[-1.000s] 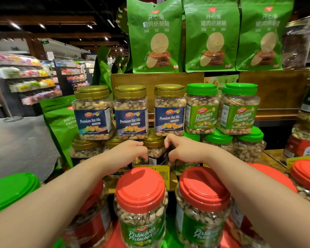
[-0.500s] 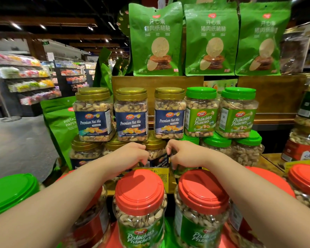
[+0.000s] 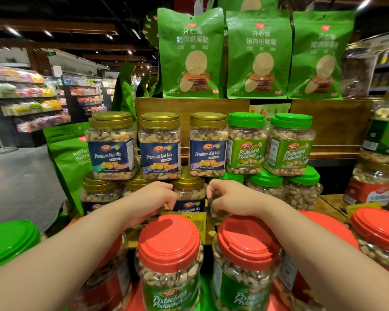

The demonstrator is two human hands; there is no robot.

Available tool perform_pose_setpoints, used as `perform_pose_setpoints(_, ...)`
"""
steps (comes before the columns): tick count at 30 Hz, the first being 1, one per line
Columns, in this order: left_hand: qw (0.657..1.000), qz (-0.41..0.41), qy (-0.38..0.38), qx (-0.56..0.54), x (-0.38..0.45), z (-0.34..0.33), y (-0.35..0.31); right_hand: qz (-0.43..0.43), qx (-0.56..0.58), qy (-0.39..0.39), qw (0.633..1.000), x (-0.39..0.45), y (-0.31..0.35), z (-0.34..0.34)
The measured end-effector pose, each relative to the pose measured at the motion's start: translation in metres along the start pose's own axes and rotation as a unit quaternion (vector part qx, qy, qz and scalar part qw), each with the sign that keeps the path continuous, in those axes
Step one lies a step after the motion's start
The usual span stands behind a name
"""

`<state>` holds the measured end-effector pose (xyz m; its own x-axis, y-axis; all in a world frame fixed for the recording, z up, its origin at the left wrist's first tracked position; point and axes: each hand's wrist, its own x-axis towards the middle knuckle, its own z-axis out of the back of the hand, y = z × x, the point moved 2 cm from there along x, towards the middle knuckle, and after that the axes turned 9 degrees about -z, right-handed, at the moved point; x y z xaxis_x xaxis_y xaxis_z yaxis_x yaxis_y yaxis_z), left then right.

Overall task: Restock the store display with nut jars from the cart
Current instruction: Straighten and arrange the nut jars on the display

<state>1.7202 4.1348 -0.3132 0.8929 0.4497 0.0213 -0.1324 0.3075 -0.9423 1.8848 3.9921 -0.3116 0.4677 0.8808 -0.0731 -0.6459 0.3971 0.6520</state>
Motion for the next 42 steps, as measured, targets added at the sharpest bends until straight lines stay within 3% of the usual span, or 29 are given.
perform_pose_setpoints(6,1.000,-0.009,-0.023,0.005,-0.008,-0.001,0.001,0.005,0.076,0.025,0.997,-0.002,0.000,-0.007)
perform_pose_setpoints(19,0.999,0.008,0.000,0.048,-0.019,-0.004,-0.017,0.001,0.009,-0.002,1.000,-0.009,-0.002,0.001)
perform_pose_setpoints(22,0.992,-0.006,-0.017,0.128,-0.022,-0.001,-0.033,0.005,0.040,-0.064,0.997,-0.017,-0.005,0.014)
perform_pose_setpoints(26,0.951,-0.091,-0.088,0.282,-0.026,-0.002,-0.067,0.016,0.052,-0.265,0.963,-0.036,-0.002,0.043)
perform_pose_setpoints(28,0.942,-0.125,-0.123,0.286,-0.022,-0.012,-0.076,0.032,0.043,-0.301,0.952,-0.039,0.003,0.050)
perform_pose_setpoints(42,0.974,-0.076,-0.114,0.183,0.019,-0.034,-0.064,-0.001,0.196,-0.195,0.961,-0.013,0.006,0.039)
